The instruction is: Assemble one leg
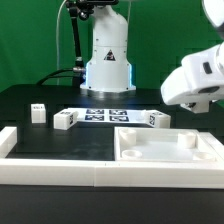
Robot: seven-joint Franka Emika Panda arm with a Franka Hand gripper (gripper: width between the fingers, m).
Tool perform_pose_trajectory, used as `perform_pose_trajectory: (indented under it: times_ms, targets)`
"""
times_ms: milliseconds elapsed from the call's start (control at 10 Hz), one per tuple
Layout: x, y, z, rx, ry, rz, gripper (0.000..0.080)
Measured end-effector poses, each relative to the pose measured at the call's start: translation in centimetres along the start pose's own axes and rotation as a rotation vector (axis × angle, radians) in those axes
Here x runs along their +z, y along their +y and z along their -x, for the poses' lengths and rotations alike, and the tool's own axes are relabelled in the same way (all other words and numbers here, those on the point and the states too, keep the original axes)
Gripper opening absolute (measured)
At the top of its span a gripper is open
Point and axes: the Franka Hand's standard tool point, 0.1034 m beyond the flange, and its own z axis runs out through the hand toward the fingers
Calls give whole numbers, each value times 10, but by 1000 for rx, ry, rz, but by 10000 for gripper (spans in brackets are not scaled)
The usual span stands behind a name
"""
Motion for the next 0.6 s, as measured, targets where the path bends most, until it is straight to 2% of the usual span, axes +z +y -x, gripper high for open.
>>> perform_pose_trajectory:
  times_ms: [200,400,500,600]
  targets:
    - [-3,-1,-8,0,57,-1,291]
    - [-10,0,-12,5,201,2,292]
    - [-15,8,-7,-31,234,3,292]
    - [-32,16,-7,-36,302,1,292]
